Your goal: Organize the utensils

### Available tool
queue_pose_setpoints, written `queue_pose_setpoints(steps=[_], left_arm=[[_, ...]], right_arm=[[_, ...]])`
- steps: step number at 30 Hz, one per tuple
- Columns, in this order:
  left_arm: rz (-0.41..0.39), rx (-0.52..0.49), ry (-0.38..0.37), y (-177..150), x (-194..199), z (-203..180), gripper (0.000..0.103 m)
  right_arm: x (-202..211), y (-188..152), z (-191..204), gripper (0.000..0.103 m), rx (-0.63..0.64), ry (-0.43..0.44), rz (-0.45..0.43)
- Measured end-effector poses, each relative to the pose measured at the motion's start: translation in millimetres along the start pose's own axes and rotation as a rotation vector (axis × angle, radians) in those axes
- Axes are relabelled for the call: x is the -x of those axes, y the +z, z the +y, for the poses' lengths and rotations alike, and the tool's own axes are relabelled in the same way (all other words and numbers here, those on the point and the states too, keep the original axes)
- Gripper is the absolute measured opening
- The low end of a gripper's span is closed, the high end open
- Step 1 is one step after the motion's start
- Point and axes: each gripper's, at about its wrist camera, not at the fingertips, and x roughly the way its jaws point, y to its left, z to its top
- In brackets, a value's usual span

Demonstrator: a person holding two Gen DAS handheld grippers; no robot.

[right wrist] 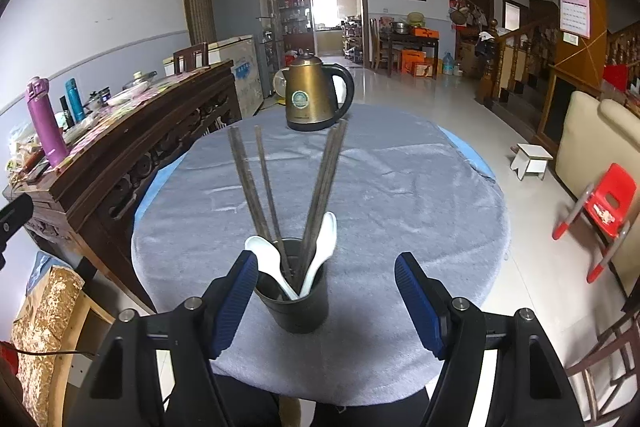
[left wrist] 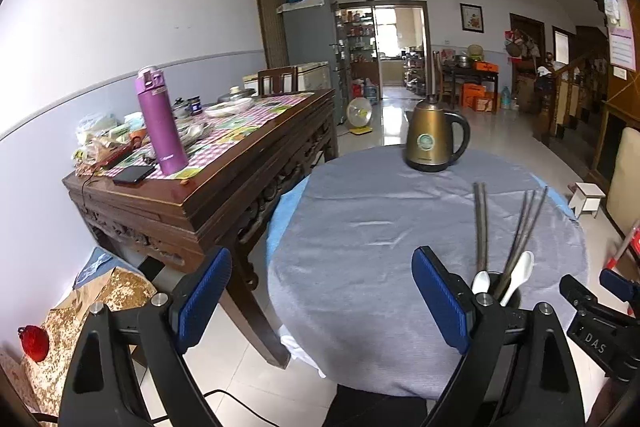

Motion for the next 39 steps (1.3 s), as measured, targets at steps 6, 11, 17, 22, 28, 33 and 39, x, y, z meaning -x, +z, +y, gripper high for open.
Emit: queue_pose_setpoints(steps=[6,11,17,22,28,33,39], left_arm=[[0.001,-0.024,-0.023,2,7,-16,0.092],[-0.012,-0.042,-0.030,4,14,-26,0.092],[-0.020,-0.060,-0.038,5,20,-35,0.092],[-0.022,-0.066,-0.044,6,21,-38,0.092],[-0.016,-0.061,-0.047,5,20,-37,0.092],[-0.010,-0.053,-0.049,4,17,-32,0.092],[0.000,-0.049,-0.053,4,14,-30,0.092]], right_arm=[[7,0,-13,0.075,-0.019,-0.004,0.000],[12,0,-20,0.075,-0.027,-0.007,-0.004],[20,4,-26,0.077,-0.041,-0.009,-0.026],[23,5,-29,0.077,-0.048,-0.010,-0.032],[22,5,-29,0.077,-0.046,-0.011,-0.025],[22,4,-23,0.077,-0.033,-0.006,-0.023],[21,3,-18,0.077,-0.025,-0.007,-0.018]])
